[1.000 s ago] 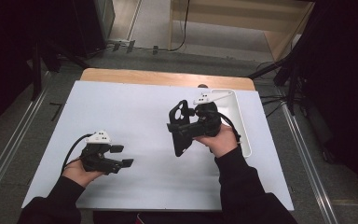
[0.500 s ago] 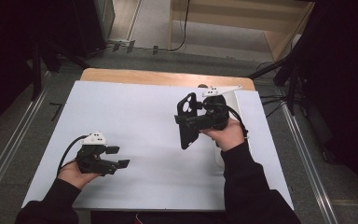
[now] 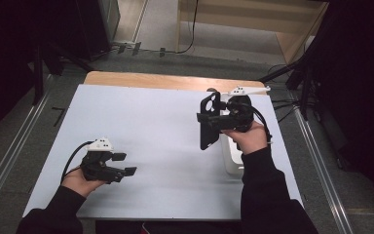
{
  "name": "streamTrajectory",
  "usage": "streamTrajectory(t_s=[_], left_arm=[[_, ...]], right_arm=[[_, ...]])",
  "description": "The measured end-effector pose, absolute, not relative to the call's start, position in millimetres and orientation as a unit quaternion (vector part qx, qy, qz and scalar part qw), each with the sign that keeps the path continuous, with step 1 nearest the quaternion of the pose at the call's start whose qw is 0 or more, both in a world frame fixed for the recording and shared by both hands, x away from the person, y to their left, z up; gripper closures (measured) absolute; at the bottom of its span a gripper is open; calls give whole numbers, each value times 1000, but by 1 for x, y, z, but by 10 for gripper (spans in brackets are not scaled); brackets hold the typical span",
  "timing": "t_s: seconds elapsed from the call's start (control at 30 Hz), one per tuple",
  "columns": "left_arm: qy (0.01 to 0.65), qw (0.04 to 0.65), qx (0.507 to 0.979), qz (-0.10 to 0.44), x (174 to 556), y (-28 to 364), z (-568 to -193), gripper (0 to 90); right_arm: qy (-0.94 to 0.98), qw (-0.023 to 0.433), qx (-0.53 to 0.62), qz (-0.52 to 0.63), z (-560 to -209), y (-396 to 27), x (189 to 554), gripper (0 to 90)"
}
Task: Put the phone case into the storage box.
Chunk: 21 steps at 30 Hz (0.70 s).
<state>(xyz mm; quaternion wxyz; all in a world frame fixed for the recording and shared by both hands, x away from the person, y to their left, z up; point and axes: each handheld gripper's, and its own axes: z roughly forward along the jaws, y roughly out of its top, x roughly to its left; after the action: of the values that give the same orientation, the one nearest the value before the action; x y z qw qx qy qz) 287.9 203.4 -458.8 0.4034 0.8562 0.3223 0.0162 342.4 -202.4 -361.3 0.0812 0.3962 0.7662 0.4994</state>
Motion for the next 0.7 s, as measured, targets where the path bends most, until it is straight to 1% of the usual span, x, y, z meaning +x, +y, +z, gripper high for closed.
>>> streamTrajectory(t_s=[0.27,0.43,0.7], left_arm=[[324,401,857,14,288,204,-460,282],[326,403,855,12,288,205,-459,282],[332,409,850,10,288,204,-458,282]], right_arm=[[757,96,410,499,-361,-214,345,118],[747,116,430,493,-358,-226,344,118],[731,126,455,493,-355,-232,347,118]])
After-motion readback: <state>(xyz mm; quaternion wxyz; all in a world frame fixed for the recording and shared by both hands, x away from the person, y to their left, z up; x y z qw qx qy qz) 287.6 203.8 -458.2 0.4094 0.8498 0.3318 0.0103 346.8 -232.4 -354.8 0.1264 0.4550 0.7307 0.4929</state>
